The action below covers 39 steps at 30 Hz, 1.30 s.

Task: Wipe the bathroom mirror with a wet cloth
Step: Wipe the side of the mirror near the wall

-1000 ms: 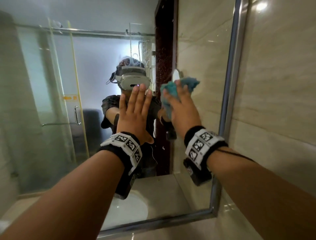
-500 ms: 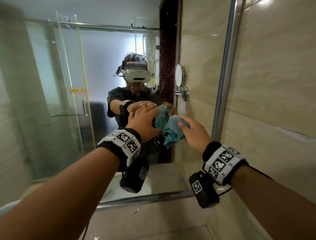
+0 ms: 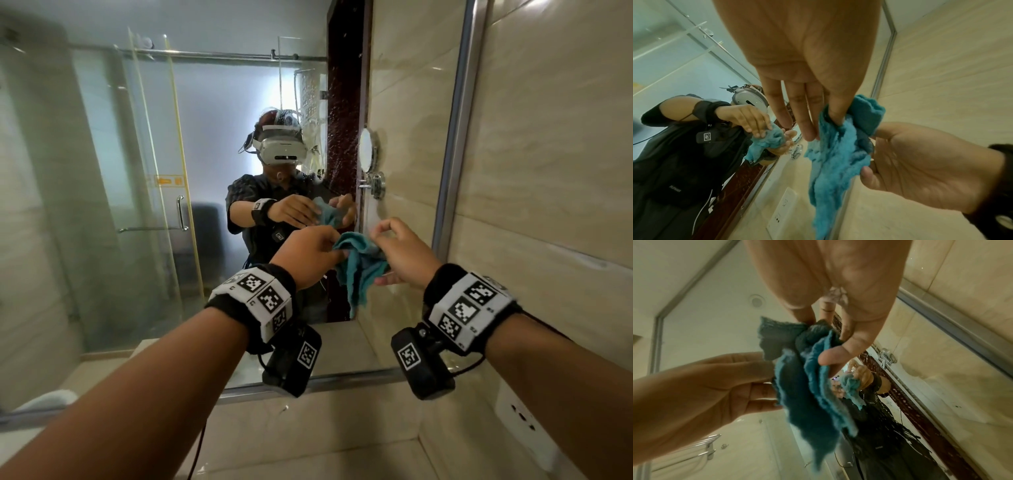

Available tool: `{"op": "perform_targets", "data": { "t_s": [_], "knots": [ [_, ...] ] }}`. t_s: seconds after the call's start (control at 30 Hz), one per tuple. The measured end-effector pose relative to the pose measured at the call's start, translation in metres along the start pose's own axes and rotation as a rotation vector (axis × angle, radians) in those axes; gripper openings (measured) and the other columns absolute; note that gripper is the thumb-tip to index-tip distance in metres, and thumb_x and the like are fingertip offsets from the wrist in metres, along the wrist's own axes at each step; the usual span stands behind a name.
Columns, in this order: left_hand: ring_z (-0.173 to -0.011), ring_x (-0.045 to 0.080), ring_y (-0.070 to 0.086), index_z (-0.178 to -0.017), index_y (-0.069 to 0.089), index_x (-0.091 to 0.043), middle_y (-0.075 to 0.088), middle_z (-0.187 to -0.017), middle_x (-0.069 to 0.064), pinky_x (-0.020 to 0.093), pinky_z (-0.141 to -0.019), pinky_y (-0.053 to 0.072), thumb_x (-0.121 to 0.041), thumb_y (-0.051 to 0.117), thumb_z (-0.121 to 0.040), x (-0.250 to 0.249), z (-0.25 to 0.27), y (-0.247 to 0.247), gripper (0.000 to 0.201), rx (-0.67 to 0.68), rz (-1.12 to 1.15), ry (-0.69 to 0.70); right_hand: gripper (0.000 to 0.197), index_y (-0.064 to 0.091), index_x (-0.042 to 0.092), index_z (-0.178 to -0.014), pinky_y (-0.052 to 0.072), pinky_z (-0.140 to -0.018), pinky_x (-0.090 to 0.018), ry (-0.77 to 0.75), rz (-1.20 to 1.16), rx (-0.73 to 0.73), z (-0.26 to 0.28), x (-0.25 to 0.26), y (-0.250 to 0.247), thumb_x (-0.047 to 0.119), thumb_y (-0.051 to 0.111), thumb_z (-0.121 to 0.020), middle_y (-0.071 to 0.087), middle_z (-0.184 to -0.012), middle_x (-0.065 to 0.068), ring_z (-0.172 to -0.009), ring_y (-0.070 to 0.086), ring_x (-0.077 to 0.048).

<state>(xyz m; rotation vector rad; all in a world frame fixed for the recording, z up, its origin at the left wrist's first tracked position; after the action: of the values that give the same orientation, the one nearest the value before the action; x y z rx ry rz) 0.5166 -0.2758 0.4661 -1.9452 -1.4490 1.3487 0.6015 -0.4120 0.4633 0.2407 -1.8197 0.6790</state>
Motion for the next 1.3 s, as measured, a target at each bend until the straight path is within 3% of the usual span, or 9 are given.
{"op": "perform_targets", "data": {
  "t_s": [0.17, 0.37, 0.47, 0.57, 0.7, 0.93, 1.1, 1.23, 1.3],
  "knots": [
    [-0.082, 0.019, 0.059, -0.084, 0.061, -0.011, 0.064, -0.087, 0.004, 0.035, -0.079, 0.050, -0.026, 0.065, -0.086, 0.001, 0.002, -0.005, 0.016, -0.021, -0.016, -0.022, 0.057, 0.050, 0.032, -0.122, 0.049, -0.089, -0.047, 0.083, 0.015, 0.278, 0.015, -0.001, 0.004, 0.069, 0.041, -0.080, 0.057, -0.114, 0.005, -0.106, 0.055, -0.021],
    [-0.070, 0.011, 0.052, -0.076, 0.056, -0.016, 0.056, -0.075, -0.003, 0.025, -0.066, 0.044, -0.029, 0.071, -0.081, 0.001, 0.005, -0.006, 0.021, -0.022, 0.016, -0.048, 0.017, 0.065, 0.022, -0.107, 0.055, -0.065, -0.024, -0.073, 0.107, 0.232, 0.013, 0.000, 0.005, 0.024, 0.059, -0.091, 0.065, -0.095, -0.004, -0.083, 0.061, -0.011],
    [-0.070, 0.011, 0.053, -0.075, 0.056, -0.016, 0.058, -0.076, -0.001, 0.030, -0.069, 0.046, -0.032, 0.075, -0.077, 0.003, 0.007, -0.007, 0.025, 0.045, 0.069, -0.066, 0.020, 0.066, 0.007, -0.108, 0.056, -0.066, -0.020, -0.142, 0.051, 0.200, 0.011, 0.001, 0.004, 0.006, 0.059, -0.089, 0.064, -0.085, -0.008, -0.070, 0.062, -0.010],
    [-0.068, 0.015, 0.054, -0.079, 0.061, -0.011, 0.061, -0.074, 0.007, 0.033, -0.071, 0.045, -0.030, 0.075, -0.077, 0.003, 0.013, -0.007, 0.024, 0.183, 0.162, -0.047, 0.022, 0.070, 0.008, -0.100, 0.056, -0.071, -0.019, -0.185, 0.103, 0.096, 0.004, 0.001, 0.000, -0.004, 0.055, -0.089, 0.067, -0.092, -0.006, -0.078, 0.065, -0.014],
    [-0.065, 0.013, 0.048, -0.070, 0.057, -0.017, 0.052, -0.067, 0.001, 0.027, -0.067, 0.042, -0.026, 0.062, -0.090, 0.006, 0.017, -0.010, 0.022, 0.223, 0.225, -0.057, 0.032, 0.068, 0.012, -0.096, 0.054, -0.069, -0.016, -0.154, 0.062, 0.102, 0.001, -0.003, 0.000, -0.010, 0.046, -0.088, 0.064, -0.096, -0.001, -0.089, 0.062, -0.013],
    [-0.087, 0.018, 0.055, -0.079, 0.063, -0.022, 0.059, -0.086, 0.003, 0.042, -0.092, 0.049, -0.024, 0.052, -0.096, 0.011, 0.025, -0.002, 0.020, 0.368, 0.348, -0.188, 0.041, 0.059, 0.016, -0.103, 0.054, -0.077, -0.030, -0.168, -0.006, 0.115, 0.000, -0.004, 0.005, -0.013, 0.035, -0.087, 0.060, -0.087, -0.003, -0.087, 0.060, -0.017],
    [-0.068, 0.011, 0.055, -0.077, 0.060, -0.014, 0.057, -0.074, 0.000, 0.022, -0.064, 0.052, -0.014, 0.052, -0.094, 0.010, 0.021, -0.006, 0.019, 0.243, 0.443, -0.279, 0.042, 0.059, 0.018, -0.104, 0.048, -0.075, -0.037, -0.182, -0.005, 0.124, -0.004, -0.004, 0.007, -0.011, 0.035, -0.087, 0.055, -0.078, -0.004, -0.075, 0.054, -0.018],
    [-0.072, 0.015, 0.055, -0.077, 0.053, -0.015, 0.054, -0.078, 0.001, 0.032, -0.072, 0.054, -0.019, 0.043, -0.099, 0.017, 0.020, -0.011, 0.025, 0.175, 0.420, -0.305, 0.033, 0.059, 0.016, -0.110, 0.049, -0.085, -0.042, -0.174, 0.098, 0.178, -0.004, -0.010, 0.005, -0.004, 0.043, -0.090, 0.060, -0.087, -0.008, -0.081, 0.059, -0.023],
    [-0.078, 0.020, 0.051, -0.083, 0.051, -0.011, 0.050, -0.080, 0.004, 0.036, -0.078, 0.050, -0.024, 0.037, -0.101, 0.021, 0.018, -0.011, 0.026, 0.137, 0.264, -0.267, 0.028, 0.063, 0.016, -0.112, 0.052, -0.085, -0.035, -0.188, 0.325, 0.228, -0.002, -0.012, 0.005, 0.005, 0.046, -0.092, 0.065, -0.098, -0.005, -0.090, 0.062, -0.020]
  ]
}}
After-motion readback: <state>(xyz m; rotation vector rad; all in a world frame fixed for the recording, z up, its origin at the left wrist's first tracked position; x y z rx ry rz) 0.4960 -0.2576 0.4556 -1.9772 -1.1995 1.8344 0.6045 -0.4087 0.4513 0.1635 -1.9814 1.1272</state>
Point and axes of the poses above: each hand's wrist, its own z-axis away from the middle knuckle, its own y-axis out of the palm, x = y × z, the point moved 3 cm from there along -z, towards the middle knuckle
